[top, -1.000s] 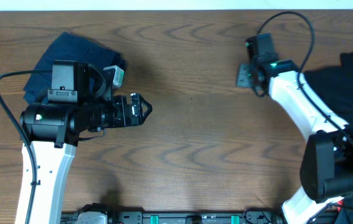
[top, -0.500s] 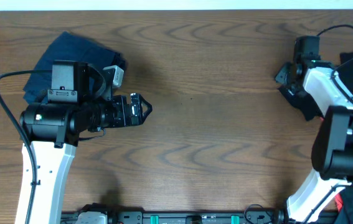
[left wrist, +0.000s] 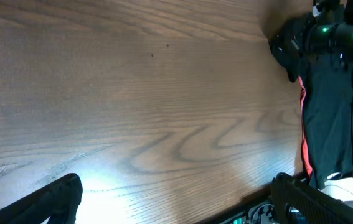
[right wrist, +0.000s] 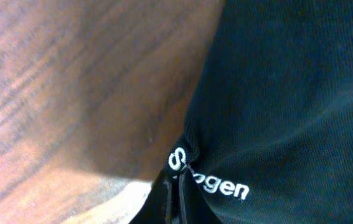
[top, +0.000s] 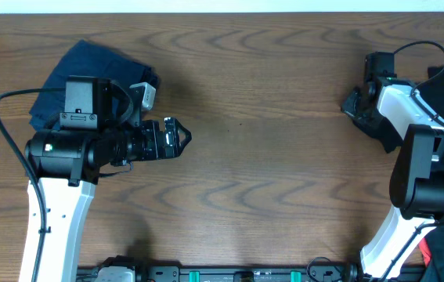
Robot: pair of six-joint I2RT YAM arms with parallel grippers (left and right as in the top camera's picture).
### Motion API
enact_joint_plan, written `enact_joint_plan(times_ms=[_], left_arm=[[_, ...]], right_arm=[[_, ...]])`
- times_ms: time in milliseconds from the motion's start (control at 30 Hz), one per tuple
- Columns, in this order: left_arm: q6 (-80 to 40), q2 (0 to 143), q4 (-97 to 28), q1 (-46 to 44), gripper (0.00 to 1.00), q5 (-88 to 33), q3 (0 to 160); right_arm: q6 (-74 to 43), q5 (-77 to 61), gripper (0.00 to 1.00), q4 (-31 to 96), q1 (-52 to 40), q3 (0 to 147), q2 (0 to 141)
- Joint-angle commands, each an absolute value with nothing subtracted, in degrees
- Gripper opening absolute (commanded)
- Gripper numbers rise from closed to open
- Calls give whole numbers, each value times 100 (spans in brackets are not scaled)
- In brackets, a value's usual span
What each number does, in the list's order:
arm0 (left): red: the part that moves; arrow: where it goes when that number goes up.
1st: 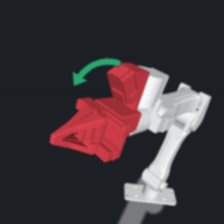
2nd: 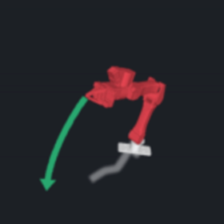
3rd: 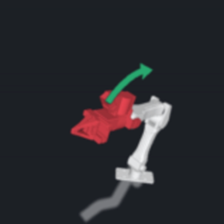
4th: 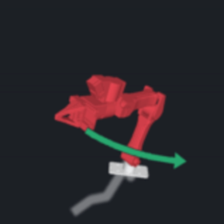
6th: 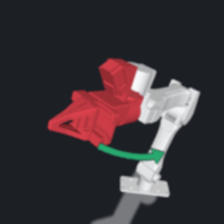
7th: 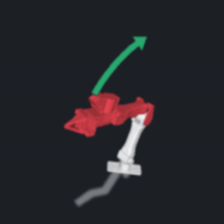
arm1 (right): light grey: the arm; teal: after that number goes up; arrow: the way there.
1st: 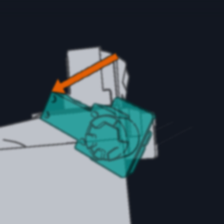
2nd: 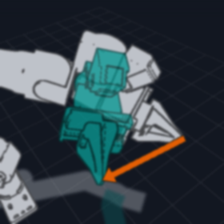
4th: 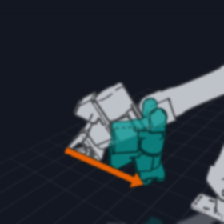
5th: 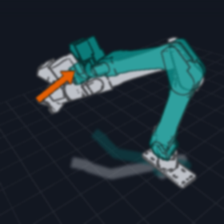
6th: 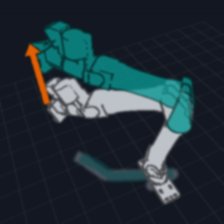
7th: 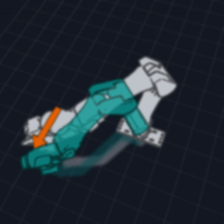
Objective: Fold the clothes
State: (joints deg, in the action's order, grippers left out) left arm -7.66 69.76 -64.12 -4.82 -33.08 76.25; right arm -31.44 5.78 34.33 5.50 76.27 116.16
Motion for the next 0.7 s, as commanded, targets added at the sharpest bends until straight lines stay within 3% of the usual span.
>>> enact_joint_plan(times_ms=[0, 233, 667], left_arm=[[-709, 6958, -6423, -456, 98, -3387, 7754], [-718, 6952, -6420, -456, 98, -3391, 7758], [-720, 6547, -6810, -456, 98, -2895, 8517]], right_arm=[[-2821, 333, 1, 3531, 377, 7631, 11163], [-2412, -355, 1, 3555, -674, 7631, 10184], [-2456, -460, 1, 3645, -3892, 7629, 10077]])
